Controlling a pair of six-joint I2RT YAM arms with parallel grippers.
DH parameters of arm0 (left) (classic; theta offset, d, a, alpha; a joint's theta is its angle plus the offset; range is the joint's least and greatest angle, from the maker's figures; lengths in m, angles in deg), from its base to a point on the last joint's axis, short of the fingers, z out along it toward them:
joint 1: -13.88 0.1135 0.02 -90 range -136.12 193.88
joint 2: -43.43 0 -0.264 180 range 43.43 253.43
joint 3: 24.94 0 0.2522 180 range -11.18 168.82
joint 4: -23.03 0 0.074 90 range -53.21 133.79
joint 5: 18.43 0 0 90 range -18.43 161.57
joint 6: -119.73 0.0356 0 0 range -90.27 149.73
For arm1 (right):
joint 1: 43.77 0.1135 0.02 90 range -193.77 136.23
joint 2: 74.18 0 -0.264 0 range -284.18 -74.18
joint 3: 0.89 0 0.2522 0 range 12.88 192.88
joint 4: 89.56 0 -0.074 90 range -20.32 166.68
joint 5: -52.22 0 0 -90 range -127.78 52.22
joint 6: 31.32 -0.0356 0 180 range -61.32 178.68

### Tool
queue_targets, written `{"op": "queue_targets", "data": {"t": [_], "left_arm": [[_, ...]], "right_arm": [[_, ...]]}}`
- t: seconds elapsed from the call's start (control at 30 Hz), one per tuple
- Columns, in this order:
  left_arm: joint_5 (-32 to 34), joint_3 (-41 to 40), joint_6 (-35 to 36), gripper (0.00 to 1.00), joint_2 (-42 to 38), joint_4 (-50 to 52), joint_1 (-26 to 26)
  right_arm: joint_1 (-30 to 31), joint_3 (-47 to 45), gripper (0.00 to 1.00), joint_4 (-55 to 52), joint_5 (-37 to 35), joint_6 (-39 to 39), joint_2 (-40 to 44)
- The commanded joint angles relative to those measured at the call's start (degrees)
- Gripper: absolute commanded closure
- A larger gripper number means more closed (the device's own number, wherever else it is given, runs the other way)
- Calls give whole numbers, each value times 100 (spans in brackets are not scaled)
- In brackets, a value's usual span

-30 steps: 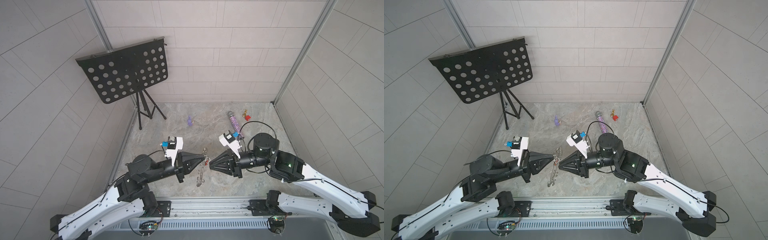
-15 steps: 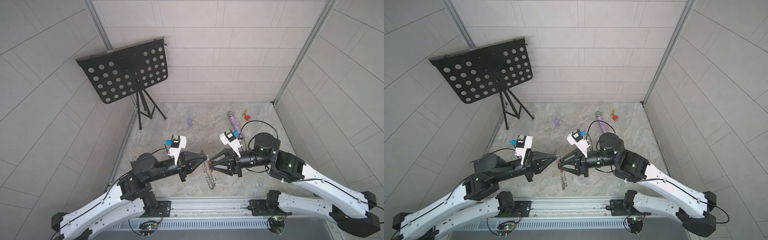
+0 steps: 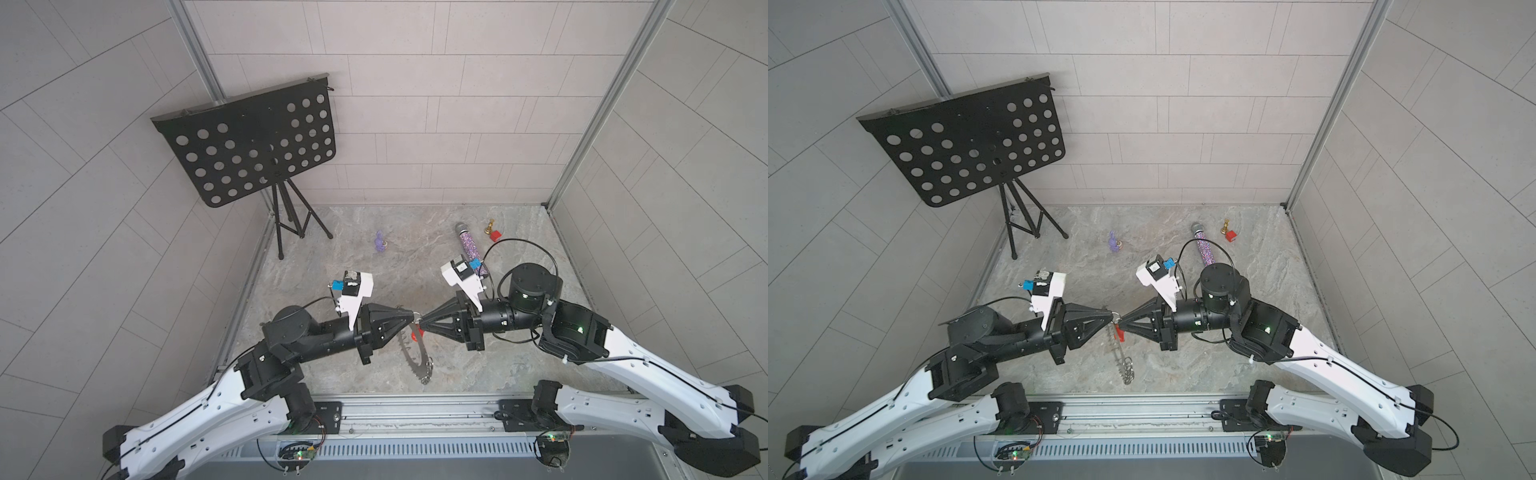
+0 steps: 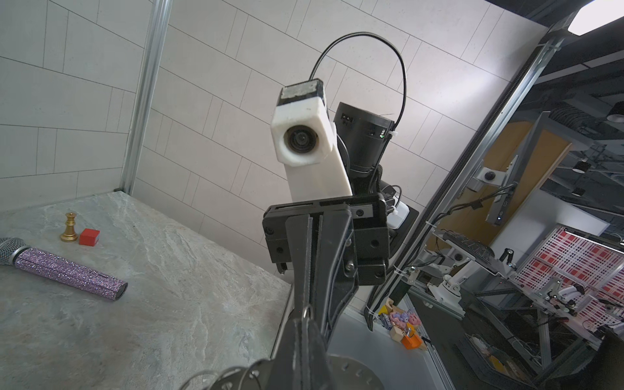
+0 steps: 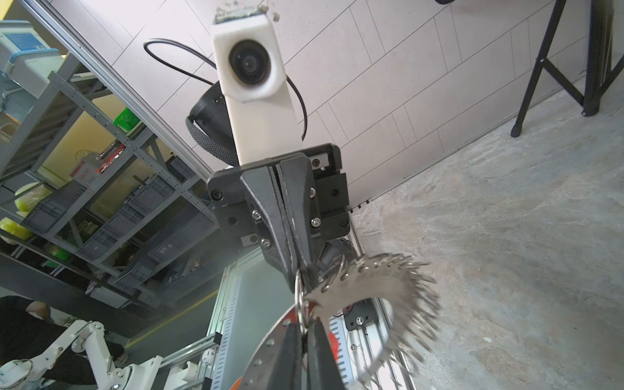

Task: Attach keys to a key ring
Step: Adjust the key on the keyring.

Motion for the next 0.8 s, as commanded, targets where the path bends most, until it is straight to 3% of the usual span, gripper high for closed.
{"op": "queue_targets", "data": {"t": [0.0,0.53,0.77], "left_arm": [[-174,108,-74,100,-81,-612,18],[-487,-70,-714,100,-90,-1859,14],[-527,-68,-765,100,-20,-1905,8]], "right_arm": [[-29,-22,100,116,-5,28,50],[-33,-345,100,910,111,-401,24],[-38,-390,98,1262,129,-560,-12]]}}
